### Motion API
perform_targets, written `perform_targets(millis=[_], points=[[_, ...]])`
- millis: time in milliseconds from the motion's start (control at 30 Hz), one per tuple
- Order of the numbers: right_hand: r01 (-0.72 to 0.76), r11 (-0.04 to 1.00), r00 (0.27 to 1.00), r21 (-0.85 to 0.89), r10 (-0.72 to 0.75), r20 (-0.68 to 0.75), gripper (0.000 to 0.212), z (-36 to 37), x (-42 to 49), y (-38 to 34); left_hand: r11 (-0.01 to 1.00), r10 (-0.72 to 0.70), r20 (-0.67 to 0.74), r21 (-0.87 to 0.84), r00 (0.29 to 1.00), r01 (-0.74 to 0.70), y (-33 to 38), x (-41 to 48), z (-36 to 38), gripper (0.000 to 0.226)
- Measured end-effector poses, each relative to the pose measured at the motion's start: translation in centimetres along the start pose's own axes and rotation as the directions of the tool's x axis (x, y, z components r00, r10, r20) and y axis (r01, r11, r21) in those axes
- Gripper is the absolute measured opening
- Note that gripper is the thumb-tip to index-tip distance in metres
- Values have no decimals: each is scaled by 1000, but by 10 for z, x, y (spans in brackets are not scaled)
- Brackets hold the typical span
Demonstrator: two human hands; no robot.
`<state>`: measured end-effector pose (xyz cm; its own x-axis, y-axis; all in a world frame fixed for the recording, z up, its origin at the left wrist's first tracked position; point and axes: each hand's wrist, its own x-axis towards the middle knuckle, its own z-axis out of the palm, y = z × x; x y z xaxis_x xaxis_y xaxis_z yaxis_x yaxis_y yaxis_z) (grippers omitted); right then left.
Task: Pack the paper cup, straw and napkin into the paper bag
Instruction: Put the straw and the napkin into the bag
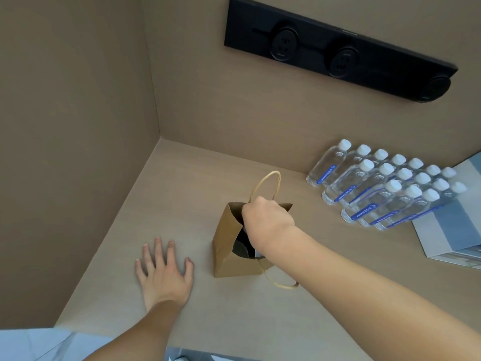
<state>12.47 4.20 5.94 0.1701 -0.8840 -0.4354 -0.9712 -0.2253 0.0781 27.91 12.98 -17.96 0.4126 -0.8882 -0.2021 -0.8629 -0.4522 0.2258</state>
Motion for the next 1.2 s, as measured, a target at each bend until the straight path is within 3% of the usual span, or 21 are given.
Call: perform_targets(millis=[67, 200, 467, 700, 900, 1200], points=[[12, 1000, 1000, -26, -12, 26, 10, 5, 4, -3, 1000, -4, 2, 9, 1000, 4, 0, 0, 1, 74], [-4, 1000, 997, -9, 5, 78, 26, 16, 18, -4, 1000, -10, 1, 1, 1000, 10, 0, 1, 3, 74], [-84, 994, 982, 67, 72, 174, 23, 40, 36, 2, 1000, -12, -6, -11, 1000, 12, 1, 0, 0, 73], [-62, 996, 986, 67, 50, 161, 24, 38, 33, 4, 1000, -7, -18, -18, 1000, 7, 0, 1, 4, 72], [-6, 1000, 998, -9, 7, 66, 24, 25, 11, 3, 1000, -6, -30, -10, 1000, 6, 0, 1, 6, 73], [8, 998, 1000, 56, -9, 24, 20, 3, -7, 7, 1000, -7, -56, -15, 998, 6, -3, 4, 15, 71]])
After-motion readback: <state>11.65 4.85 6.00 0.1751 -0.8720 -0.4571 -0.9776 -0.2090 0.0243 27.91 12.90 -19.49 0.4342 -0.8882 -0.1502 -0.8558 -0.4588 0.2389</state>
